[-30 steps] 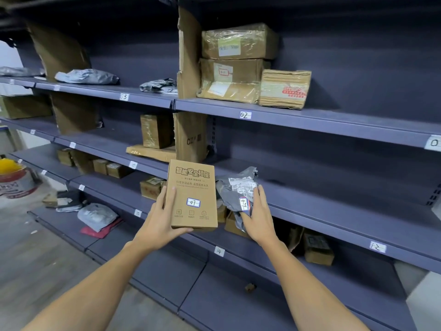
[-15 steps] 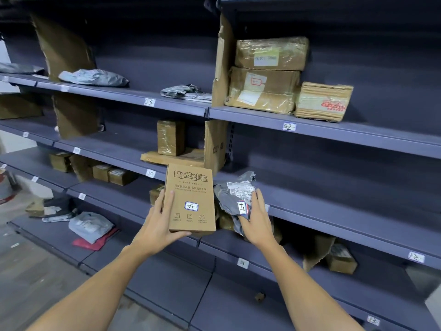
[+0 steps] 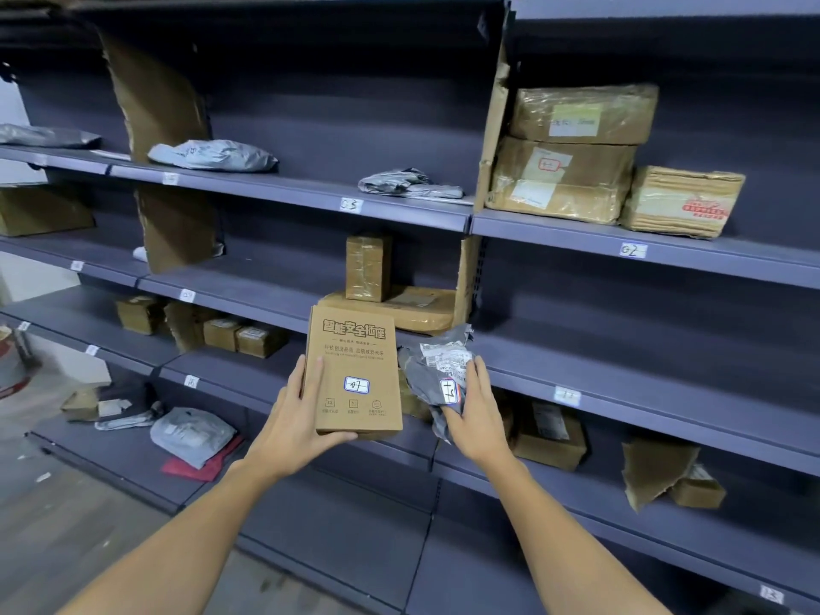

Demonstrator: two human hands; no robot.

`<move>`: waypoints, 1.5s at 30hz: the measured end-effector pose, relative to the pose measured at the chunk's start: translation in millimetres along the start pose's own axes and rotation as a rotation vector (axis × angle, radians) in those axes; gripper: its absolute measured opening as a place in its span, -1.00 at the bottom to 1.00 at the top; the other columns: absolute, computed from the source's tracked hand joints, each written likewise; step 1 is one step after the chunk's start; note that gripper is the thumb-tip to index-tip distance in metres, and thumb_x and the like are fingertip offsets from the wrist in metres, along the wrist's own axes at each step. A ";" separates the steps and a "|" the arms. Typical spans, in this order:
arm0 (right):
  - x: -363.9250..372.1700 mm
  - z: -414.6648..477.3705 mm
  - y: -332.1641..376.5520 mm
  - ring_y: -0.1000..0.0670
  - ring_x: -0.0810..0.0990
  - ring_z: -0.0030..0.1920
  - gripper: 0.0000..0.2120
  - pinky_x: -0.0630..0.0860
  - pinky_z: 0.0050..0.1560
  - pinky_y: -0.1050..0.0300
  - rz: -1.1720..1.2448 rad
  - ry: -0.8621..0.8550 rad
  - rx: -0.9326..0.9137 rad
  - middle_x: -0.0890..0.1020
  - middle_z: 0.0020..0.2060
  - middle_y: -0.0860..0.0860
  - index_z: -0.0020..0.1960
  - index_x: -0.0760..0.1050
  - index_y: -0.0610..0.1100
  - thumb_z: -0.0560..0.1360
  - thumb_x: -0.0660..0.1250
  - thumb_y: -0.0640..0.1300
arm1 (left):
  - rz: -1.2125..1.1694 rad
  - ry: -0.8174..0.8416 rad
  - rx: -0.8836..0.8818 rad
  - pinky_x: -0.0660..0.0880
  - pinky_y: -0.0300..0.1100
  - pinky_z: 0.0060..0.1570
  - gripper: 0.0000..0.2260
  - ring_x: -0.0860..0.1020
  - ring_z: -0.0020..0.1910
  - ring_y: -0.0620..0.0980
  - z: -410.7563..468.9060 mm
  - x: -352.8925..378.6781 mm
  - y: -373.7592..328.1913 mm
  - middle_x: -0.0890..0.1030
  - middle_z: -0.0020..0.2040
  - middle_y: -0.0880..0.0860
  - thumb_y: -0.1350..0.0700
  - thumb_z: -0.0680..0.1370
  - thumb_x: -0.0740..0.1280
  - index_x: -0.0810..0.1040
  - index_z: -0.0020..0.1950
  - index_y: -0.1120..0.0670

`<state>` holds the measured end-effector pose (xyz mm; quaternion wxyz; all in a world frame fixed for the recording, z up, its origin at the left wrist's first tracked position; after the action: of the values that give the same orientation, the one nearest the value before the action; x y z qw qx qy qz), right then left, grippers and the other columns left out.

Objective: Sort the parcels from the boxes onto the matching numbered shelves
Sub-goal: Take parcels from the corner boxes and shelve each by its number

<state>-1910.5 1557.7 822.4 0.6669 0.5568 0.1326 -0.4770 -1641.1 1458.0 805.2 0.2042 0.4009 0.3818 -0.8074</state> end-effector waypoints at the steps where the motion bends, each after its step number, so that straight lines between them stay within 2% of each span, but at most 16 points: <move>1: 4.8 3.0 6.6 -0.11 0.14 0.57 -0.18 0.23 0.51 -0.02 -0.005 0.003 -0.006 -0.06 0.63 -0.03 0.64 -0.11 -0.16 0.58 0.33 -0.09 | -0.007 -0.006 0.000 0.19 0.18 0.50 0.19 -0.05 0.60 0.18 1.5 -3.5 6.8 -0.24 0.62 0.08 -0.31 0.36 0.48 -0.45 0.55 -0.15; 5: 23.9 22.0 24.8 -0.11 0.16 0.56 -0.17 0.24 0.49 0.01 -0.023 0.006 -0.033 -0.05 0.63 -0.01 0.64 -0.10 -0.16 0.57 0.34 -0.07 | -0.010 -0.025 -0.021 0.21 0.17 0.49 0.19 0.03 0.58 0.22 11.7 -11.7 34.6 -0.23 0.62 0.07 -0.31 0.37 0.49 -0.43 0.55 -0.16; 9: 46.1 49.5 41.1 -0.11 0.12 0.58 -0.19 0.23 0.51 -0.06 -0.026 0.000 -0.079 -0.03 0.63 -0.03 0.63 -0.09 -0.17 0.57 0.33 -0.09 | -0.004 -0.047 -0.039 0.22 0.19 0.48 0.18 0.07 0.56 0.26 26.2 -17.3 64.5 -0.23 0.62 0.07 -0.30 0.37 0.49 -0.45 0.54 -0.18; 16: 90.1 110.4 65.0 -0.09 0.10 0.58 -0.19 0.21 0.52 -0.01 0.005 -0.004 -0.102 -0.10 0.63 0.04 0.64 -0.12 -0.16 0.58 0.31 -0.15 | 0.015 -0.069 -0.043 0.25 0.18 0.47 0.18 0.10 0.55 0.23 72.8 -36.2 120.2 -0.22 0.62 0.00 -0.29 0.36 0.51 -0.41 0.56 -0.18; 21: 117.6 154.3 80.9 -0.09 0.07 0.59 -0.20 0.21 0.52 -0.04 0.021 0.015 -0.104 -0.09 0.63 0.01 0.64 -0.12 -0.17 0.59 0.30 -0.15 | 0.028 -0.088 -0.055 0.27 0.21 0.46 0.19 0.13 0.54 0.24 108.6 -48.3 153.6 -0.20 0.62 0.00 -0.26 0.35 0.53 -0.37 0.58 -0.16; 27: 152.7 186.9 98.0 -0.12 0.21 0.55 -0.18 0.35 0.43 -0.12 0.047 0.026 -0.112 -0.03 0.62 0.04 0.64 -0.07 -0.12 0.55 0.34 -0.10 | 0.015 -0.089 -0.063 0.32 0.25 0.42 0.19 0.16 0.53 0.25 130.4 -54.8 197.6 -0.13 0.63 0.05 -0.29 0.33 0.52 -0.34 0.59 -0.16; 38: 219.1 215.2 156.6 -0.11 0.14 0.57 -0.21 0.26 0.49 -0.09 0.020 0.039 -0.077 -0.05 0.63 0.01 0.64 -0.08 -0.17 0.57 0.30 -0.10 | 0.002 -0.076 -0.019 0.31 0.27 0.41 0.19 0.13 0.55 0.23 154.0 -86.7 285.2 -0.16 0.63 0.03 -0.33 0.33 0.49 -0.36 0.58 -0.16; 42: 253.8 218.0 197.8 -0.12 0.21 0.54 -0.20 0.30 0.47 -0.08 0.028 0.010 -0.053 -0.03 0.62 0.04 0.63 -0.05 -0.15 0.55 0.32 -0.09 | 0.014 -0.078 0.017 0.31 0.25 0.42 0.19 0.15 0.53 0.24 154.4 -116.4 327.8 -0.16 0.63 0.04 -0.32 0.33 0.49 -0.37 0.58 -0.14; 45: 282.9 219.6 230.4 -0.10 0.13 0.58 -0.19 0.20 0.53 -0.05 0.037 0.004 -0.044 -0.05 0.63 0.00 0.64 -0.09 -0.16 0.56 0.32 -0.09 | 0.021 -0.065 0.018 0.31 0.26 0.42 0.19 0.17 0.53 0.26 152.4 -141.0 364.3 -0.16 0.63 0.03 -0.30 0.34 0.51 -0.36 0.59 -0.14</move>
<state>-1663.5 1211.2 839.7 0.6874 0.5454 0.1338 -0.4605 -1400.5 1114.7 812.5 0.2212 0.3801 0.3634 -0.8213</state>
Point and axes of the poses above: each hand's wrist, its own z-axis towards the middle knuckle, its own x-axis out of the palm, y = z × x, the point moved 3 cm from there along z, towards the middle knuckle
